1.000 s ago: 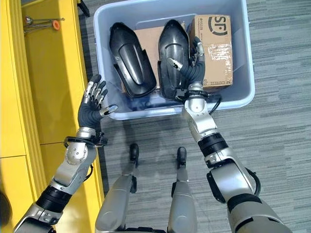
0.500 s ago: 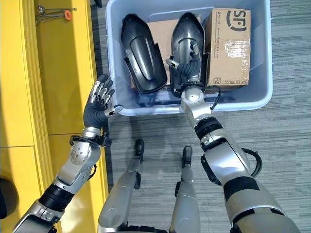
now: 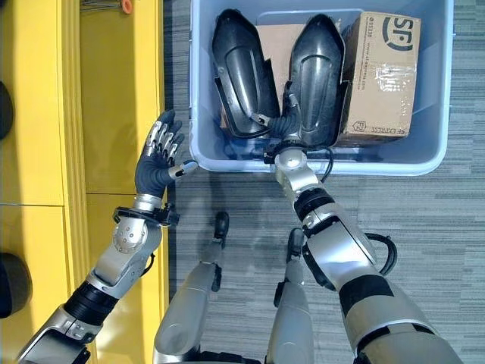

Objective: Move parts from the plastic box to the shelf.

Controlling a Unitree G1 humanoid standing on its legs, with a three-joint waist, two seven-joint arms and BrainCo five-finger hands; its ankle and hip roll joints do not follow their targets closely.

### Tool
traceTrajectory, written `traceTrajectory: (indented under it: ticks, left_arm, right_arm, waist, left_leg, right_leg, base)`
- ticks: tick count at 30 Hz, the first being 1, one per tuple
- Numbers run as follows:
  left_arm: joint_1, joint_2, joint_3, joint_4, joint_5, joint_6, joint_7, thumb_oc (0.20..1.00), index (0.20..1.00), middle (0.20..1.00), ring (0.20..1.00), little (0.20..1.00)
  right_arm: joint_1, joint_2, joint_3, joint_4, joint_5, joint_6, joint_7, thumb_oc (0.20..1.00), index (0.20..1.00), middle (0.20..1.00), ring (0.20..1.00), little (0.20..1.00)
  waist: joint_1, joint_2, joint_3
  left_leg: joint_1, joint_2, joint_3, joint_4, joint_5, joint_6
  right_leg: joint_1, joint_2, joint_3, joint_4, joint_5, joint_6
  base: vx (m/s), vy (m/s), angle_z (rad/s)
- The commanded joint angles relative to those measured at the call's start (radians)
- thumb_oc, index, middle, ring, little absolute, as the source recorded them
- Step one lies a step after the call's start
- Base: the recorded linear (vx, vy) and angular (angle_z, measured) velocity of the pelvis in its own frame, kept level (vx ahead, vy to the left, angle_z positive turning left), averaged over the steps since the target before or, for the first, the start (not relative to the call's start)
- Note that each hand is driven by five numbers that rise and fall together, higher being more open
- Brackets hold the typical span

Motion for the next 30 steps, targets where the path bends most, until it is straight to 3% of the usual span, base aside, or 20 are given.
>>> traceTrajectory:
  ticks: [1,17,23,30]
  left_arm:
    - [0.0,0.028,0.014,-0.067,-0.007,-0.073,0.009,1.0,1.0,1.0,1.0,1.0]
    - [0.006,0.03,0.037,-0.067,0.002,-0.069,0.012,1.0,1.0,1.0,1.0,1.0]
    - [0.011,0.024,0.08,-0.071,0.039,-0.057,0.05,1.0,1.0,1.0,1.0,1.0]
    - [0.015,0.009,0.123,-0.074,0.103,-0.046,0.09,1.0,1.0,1.0,1.0,1.0]
  right_arm:
    - [-0.073,0.009,0.017,-0.031,0.012,-0.03,0.015,1.0,1.0,1.0,1.0,1.0]
    - [-0.023,0.04,0.092,-0.119,-0.078,-0.004,0.043,1.0,1.0,1.0,1.0,1.0]
    - [0.054,-0.062,0.01,-0.462,-0.145,-0.047,-0.059,1.0,1.0,1.0,1.0,1.0]
    - [0.211,-0.154,-0.142,-0.839,-0.379,-0.046,-0.166,1.0,1.0,1.0,1.0,1.0]
  waist:
    - [0.018,-0.01,0.001]
    - [0.01,-0.029,0.002]
    - [-0.032,-0.054,0.006]
    - [-0.075,-0.072,-0.001]
  left_leg:
    - [-0.037,0.024,-0.078,0.017,0.0,-0.024]
    - [-0.031,0.026,-0.082,0.009,0.002,-0.025]
    - [-0.029,0.031,-0.075,0.008,-0.001,-0.025]
    - [-0.032,0.033,-0.072,0.019,-0.013,-0.023]
  right_leg:
    - [-0.032,-0.05,0.003,0.107,-0.055,-0.002]
    - [-0.03,-0.046,0.002,0.106,-0.055,-0.004]
    - [-0.034,-0.04,0.013,0.105,-0.054,-0.005]
    - [-0.034,-0.038,0.022,0.1,-0.056,-0.005]
  base:
    - [-0.01,-0.002,0.04]
    - [0.0,0.0,0.0]
    - [0.0,0.001,0.01]
    - [0.0,0.0,0.0]
